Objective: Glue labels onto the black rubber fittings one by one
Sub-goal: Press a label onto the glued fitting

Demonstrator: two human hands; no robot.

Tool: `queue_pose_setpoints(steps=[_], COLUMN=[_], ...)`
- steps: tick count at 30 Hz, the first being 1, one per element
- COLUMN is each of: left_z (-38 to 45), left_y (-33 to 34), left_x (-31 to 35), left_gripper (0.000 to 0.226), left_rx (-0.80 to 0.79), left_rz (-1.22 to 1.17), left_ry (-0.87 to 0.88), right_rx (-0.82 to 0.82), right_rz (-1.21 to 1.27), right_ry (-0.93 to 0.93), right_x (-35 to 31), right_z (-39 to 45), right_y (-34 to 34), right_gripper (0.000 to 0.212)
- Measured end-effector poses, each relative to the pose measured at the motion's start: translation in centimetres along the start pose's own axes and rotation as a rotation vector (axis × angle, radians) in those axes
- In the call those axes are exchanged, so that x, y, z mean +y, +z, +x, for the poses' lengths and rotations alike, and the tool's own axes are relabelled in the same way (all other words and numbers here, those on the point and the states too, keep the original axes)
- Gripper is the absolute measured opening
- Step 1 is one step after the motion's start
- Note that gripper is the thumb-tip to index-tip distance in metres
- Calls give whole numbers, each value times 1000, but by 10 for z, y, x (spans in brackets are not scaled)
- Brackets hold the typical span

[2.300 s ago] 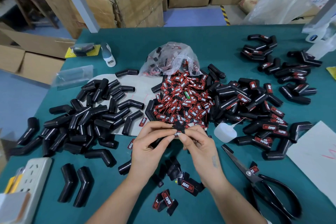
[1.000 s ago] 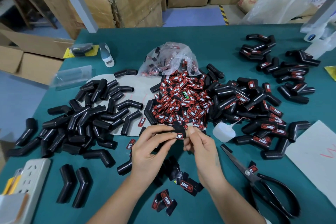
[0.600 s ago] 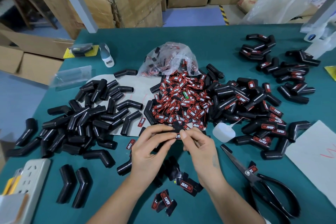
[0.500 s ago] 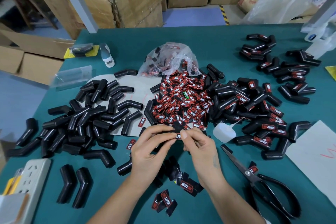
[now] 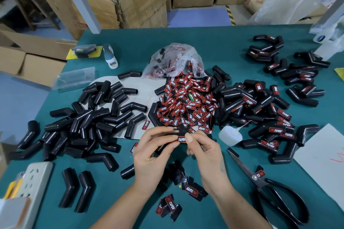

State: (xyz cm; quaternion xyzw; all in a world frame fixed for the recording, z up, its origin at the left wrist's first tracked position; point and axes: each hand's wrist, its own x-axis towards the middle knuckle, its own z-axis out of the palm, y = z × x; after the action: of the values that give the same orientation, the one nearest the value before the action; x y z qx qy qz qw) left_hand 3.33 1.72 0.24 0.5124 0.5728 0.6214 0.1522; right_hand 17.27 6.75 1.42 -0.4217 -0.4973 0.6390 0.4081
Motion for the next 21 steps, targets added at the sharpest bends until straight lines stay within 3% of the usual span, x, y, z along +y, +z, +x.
queue_pose_setpoints(steps=[6, 10, 14, 21], left_z=[2, 4, 5, 7], left_y=[-2, -6, -7, -6], left_x=[-4, -5, -2, -3], left_gripper=[19, 35, 29, 26], left_rx=[-29, -124, -215, -184], left_rz=[-2, -79, -196, -323], left_ry=[-27, -214, -377, -474], right_rx=[11, 16, -1, -55], right_rz=[-1, -12, -46, -83], right_ry=[2, -6, -37, -73], right_x=[2, 1, 2, 3], right_z=[1, 2, 2, 4], right_y=[-1, -4, -2, -2], right_gripper=[31, 29, 23, 17])
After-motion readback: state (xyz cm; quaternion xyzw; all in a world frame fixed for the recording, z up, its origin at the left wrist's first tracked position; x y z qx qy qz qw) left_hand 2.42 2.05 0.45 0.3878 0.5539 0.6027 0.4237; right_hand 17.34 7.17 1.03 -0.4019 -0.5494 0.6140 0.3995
